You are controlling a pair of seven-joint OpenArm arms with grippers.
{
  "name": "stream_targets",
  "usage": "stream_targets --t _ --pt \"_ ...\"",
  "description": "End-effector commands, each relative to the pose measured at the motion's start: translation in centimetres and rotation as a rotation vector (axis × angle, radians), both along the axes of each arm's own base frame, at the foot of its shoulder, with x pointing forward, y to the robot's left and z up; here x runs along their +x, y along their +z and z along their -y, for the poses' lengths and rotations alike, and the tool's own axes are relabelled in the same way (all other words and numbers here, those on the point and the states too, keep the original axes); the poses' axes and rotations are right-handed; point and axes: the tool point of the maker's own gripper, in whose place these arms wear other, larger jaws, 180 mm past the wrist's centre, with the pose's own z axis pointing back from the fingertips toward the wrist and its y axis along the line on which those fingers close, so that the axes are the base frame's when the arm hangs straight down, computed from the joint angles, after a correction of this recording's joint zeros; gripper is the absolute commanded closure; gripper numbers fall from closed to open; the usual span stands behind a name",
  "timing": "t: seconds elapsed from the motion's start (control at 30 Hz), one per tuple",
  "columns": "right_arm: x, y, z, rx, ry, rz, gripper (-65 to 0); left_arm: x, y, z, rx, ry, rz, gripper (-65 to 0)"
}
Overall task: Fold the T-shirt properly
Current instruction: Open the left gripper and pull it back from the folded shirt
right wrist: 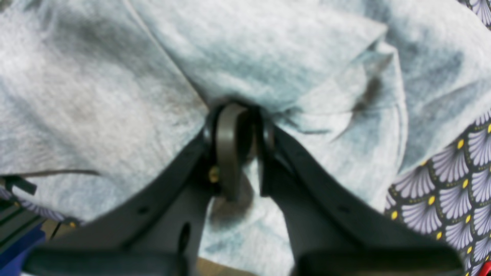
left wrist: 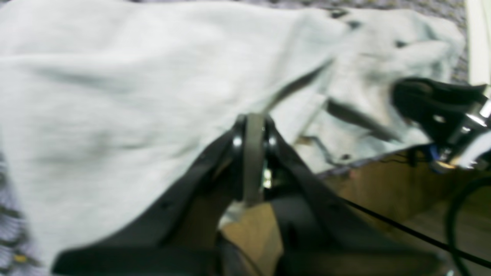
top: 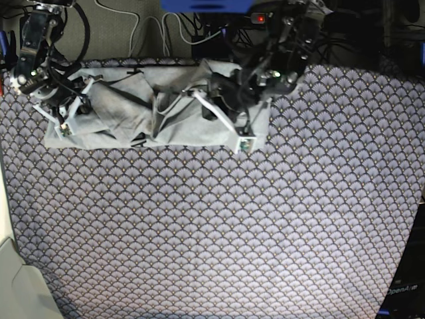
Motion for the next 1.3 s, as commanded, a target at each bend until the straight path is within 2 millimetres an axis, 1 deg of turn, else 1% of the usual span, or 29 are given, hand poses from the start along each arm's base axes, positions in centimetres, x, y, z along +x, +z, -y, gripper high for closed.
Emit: stream_targets --t 0.0,0.1,0.17,0.3,0.47,0.53,0.67,0.73,0.77,0.8,0.87,0.97,1.03,1.1,1.17,1.27 --pt "-1.3 -0.7 0.9 -0.046 0.002 -0.071 -6.9 0.0 0.4 -0.2 -0.011 0.009 0.012 -0.3" --pt "-1.3 -0.7 0.9 -0.046 0.002 -0.071 -6.9 0.0 -0.1 -1.1 0.001 0.033 -0.001 -0.3" --pt "-1.3 -0.7 0.9 -0.046 0.002 -0.071 -6.9 -0.3 -0.8 -1.6 0.020 0.045 -0.021 -0.3" --pt "-1.3 -0.7 0.9 -0.046 0.002 -0.070 -6.9 -0.1 -1.5 -2.7 0.063 0.131 -0.046 -0.3" --pt "-1.3 -0.7 0.9 -0.046 0.002 -0.070 -6.9 -0.2 -1.9 -3.0 0.067 0.165 -0.067 -0.3" --pt "-1.3 -0.7 0.9 -0.046 0.002 -0.070 -6.9 -0.6 -2.9 -3.0 0.074 0.165 -0.101 -0.3" --pt "-1.3 -0.7 0.9 -0.046 0.002 -0.070 -6.9 -2.3 -5.5 -1.4 0.093 0.118 -0.185 -0.3" --pt "-1.3 -0.7 0.9 -0.046 0.002 -0.070 -6.9 -3.0 -6.4 -0.7 0.103 0.089 -0.208 -0.3" --pt "-1.3 -0.7 0.9 -0.045 0.002 -0.068 -6.9 -3.1 -6.4 -0.2 0.105 0.071 -0.208 -0.3" --pt "-1.3 -0.7 0.9 -0.047 0.002 -0.068 -6.9 -3.0 -6.3 0.5 0.105 0.044 -0.199 -0.3" --pt "-1.2 -0.6 1.0 -0.048 0.003 -0.068 -6.9 -3.4 -5.8 2.3 0.100 -0.028 -0.181 -0.3" --pt "-1.2 -0.6 1.0 -0.050 0.003 -0.068 -6.9 -4.1 -5.3 3.9 0.091 -0.085 -0.164 -0.3" --pt "-1.2 -0.6 1.0 -0.050 0.003 -0.068 -6.9 -3.3 -4.3 4.7 0.066 -0.102 -0.138 -0.3" --pt "-1.2 -0.6 1.0 -0.050 0.003 -0.067 -6.9 -3.2 -3.6 5.8 0.022 -0.110 -0.142 -0.3" --pt "-1.2 -0.6 1.0 -0.048 0.002 -0.067 -6.9 -2.4 -2.6 6.1 0.000 -0.107 -0.117 -0.3" --pt "-1.2 -0.5 1.2 -0.051 -0.001 -0.064 -6.9 -1.8 -1.2 6.3 -0.022 -0.105 -0.077 -0.3"
